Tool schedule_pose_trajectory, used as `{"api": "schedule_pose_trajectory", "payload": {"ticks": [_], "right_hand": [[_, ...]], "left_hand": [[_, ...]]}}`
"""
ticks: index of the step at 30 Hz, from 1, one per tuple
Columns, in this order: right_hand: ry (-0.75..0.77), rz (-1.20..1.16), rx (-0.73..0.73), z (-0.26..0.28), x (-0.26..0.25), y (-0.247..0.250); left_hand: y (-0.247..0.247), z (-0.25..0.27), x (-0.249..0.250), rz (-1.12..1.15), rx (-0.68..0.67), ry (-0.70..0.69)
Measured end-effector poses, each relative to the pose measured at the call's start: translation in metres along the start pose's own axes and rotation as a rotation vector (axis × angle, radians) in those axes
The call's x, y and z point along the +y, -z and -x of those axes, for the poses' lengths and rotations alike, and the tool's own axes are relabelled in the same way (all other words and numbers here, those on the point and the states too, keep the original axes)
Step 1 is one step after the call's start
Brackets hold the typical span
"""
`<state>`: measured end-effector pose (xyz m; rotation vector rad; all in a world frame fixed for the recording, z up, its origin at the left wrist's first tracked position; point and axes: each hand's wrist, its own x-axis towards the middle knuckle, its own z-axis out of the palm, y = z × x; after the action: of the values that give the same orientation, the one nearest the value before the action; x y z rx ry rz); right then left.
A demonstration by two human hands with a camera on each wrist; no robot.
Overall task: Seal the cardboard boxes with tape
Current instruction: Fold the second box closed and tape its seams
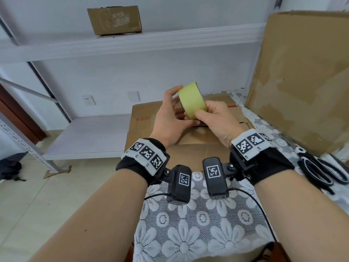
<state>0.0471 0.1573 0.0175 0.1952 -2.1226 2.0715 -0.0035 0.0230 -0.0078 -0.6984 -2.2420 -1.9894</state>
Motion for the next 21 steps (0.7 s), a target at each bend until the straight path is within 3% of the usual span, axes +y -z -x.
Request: {"api": "schedule_pose_trajectory", "payload": {"ticks": [21], "right_hand": [[0.017,0.036,-0.123,-0.006,0.01,0.01]], "left_hand": [[0.0,0.002,0.009,0.019,-0.028,-0.004]]}}
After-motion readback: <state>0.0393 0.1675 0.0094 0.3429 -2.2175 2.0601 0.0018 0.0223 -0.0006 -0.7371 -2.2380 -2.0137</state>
